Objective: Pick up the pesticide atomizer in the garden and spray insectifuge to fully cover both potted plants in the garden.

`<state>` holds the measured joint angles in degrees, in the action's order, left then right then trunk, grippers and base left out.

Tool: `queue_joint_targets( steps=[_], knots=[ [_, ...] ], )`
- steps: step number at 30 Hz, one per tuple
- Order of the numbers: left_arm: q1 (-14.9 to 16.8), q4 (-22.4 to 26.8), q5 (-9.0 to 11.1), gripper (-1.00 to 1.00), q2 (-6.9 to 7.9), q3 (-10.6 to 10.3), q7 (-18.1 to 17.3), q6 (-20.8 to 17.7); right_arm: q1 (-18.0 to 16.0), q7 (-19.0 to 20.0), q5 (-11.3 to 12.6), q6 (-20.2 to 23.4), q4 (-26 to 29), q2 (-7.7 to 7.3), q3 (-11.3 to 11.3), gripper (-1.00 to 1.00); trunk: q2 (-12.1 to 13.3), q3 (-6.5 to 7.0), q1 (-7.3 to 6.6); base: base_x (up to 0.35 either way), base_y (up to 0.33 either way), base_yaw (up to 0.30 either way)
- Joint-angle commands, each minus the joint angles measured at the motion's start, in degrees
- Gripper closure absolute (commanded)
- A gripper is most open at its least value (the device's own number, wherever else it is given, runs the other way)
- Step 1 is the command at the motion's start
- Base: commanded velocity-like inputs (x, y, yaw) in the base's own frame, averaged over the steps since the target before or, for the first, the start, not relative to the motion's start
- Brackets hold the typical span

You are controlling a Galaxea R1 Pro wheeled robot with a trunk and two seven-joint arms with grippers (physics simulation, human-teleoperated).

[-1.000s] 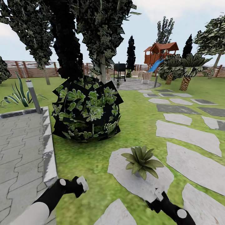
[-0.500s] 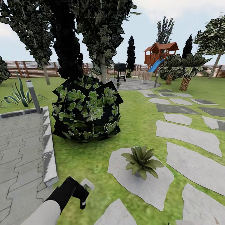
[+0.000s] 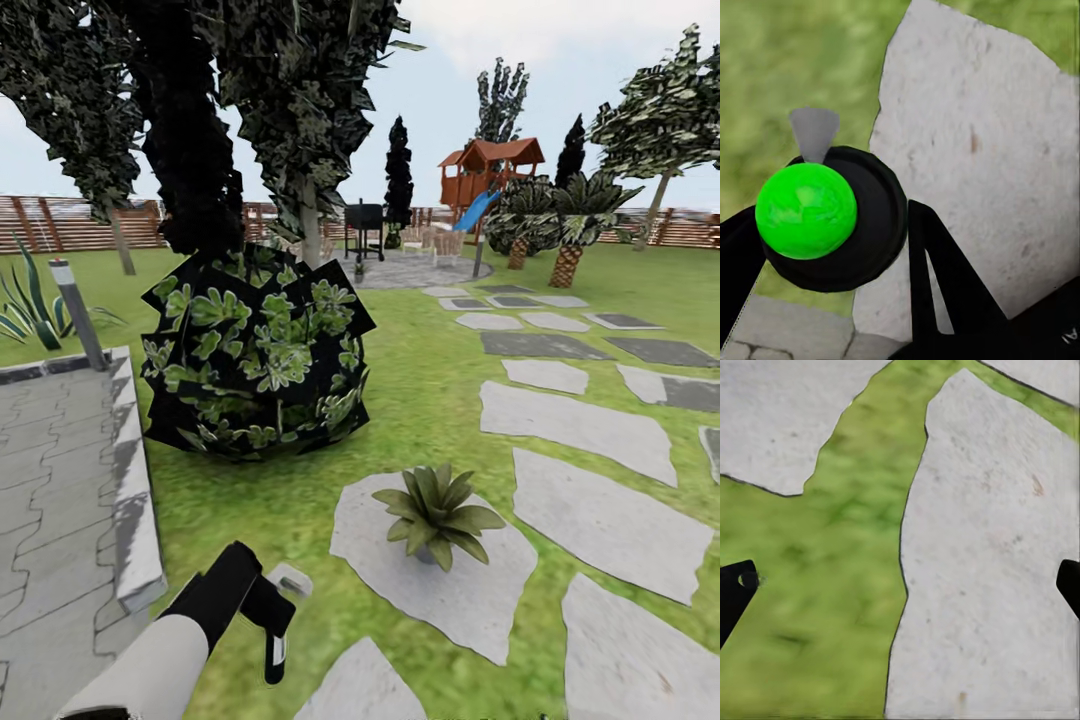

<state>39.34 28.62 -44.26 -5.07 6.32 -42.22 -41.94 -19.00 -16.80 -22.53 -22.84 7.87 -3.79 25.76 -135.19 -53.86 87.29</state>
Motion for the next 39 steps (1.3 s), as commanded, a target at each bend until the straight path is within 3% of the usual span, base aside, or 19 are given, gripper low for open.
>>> queue_joint_targets(
  steps=[1,7,24,39],
  knots=[
    [0.3,0.1,-0.6,1.0,-0.04,0.4,-0.7,-0.3,-0.1,-0.2,0.2,-0.2,-0.1,0.01,0.4,-1.0,0.0,-0.06,-0.01,0.105,0.0,-0.297],
    [0.9,0.1,-0.8,1.0,0.41,0.3,-1.0,-0.5,-0.1,-0.2,1.6,-0.2,-0.1,-0.22,0.5,-1.0,0.0,-0.06,-0.01,0.269,0.0,-0.299],
    [0.5,-0.1,-1.0,1.0,0.55,0.1,-1.0,-0.5,-0.1,-0.3,1.8,-0.2,0.0,-0.08,0.4,-1.0,0.0,-0.63,-0.01,0.324,-0.048,-0.286],
    [0.0,0.0,-1.0,1.0,0.85,0.1,-1.0,-0.5,-0.1,0.0,1.1,-0.2,-0.5,-0.52,0.1,-1.0,0.0,-0.63,-0.01,0.002,0.0,0.0]
  ],
)
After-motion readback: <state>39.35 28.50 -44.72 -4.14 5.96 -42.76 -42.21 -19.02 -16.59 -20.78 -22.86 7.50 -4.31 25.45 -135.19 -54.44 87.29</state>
